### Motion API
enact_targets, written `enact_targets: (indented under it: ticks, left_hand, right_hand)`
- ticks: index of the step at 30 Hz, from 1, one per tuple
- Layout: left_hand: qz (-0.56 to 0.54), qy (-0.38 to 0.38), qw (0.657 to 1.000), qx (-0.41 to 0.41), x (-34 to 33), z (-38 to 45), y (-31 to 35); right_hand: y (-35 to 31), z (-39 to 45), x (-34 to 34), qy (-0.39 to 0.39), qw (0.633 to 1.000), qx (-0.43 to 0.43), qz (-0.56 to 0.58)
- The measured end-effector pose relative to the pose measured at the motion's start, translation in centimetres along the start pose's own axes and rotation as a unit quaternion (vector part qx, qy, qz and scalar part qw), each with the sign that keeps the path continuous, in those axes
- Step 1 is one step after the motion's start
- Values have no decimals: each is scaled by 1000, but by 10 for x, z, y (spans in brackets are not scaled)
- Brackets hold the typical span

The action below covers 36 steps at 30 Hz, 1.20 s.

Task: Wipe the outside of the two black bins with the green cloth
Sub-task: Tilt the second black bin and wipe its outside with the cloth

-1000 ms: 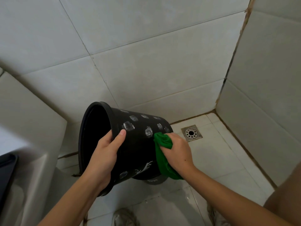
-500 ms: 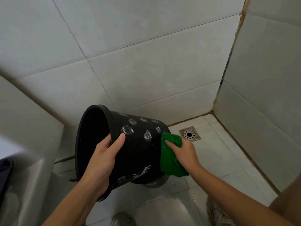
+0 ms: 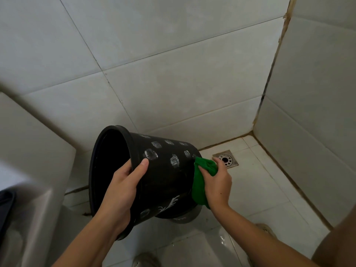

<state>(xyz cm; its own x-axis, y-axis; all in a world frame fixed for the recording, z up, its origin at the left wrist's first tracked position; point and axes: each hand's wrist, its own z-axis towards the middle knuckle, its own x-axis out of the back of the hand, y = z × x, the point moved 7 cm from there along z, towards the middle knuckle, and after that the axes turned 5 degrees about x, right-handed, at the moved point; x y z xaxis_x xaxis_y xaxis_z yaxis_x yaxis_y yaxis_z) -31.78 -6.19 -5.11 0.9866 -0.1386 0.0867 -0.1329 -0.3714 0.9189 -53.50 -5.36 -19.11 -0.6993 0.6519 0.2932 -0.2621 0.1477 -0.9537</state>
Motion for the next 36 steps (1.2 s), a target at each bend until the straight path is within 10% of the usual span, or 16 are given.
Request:
enact_targets:
  ticks: [14, 22, 27, 36]
  left_hand:
    - [-29, 9, 999, 13, 7, 6, 8]
    - [-42, 4, 999, 23, 8, 7, 7]
    - [-50, 5, 998, 32, 9, 11, 5]
    - [-43, 7, 999, 27, 9, 10, 5]
  right_hand:
    - [-37, 2, 9, -72, 971, -5, 227]
    - [-17, -5, -5, 68, 998, -6, 17]
    - [-34, -11, -5, 110, 981, 159, -15]
    - [-17, -39, -29, -50, 976, 212, -27]
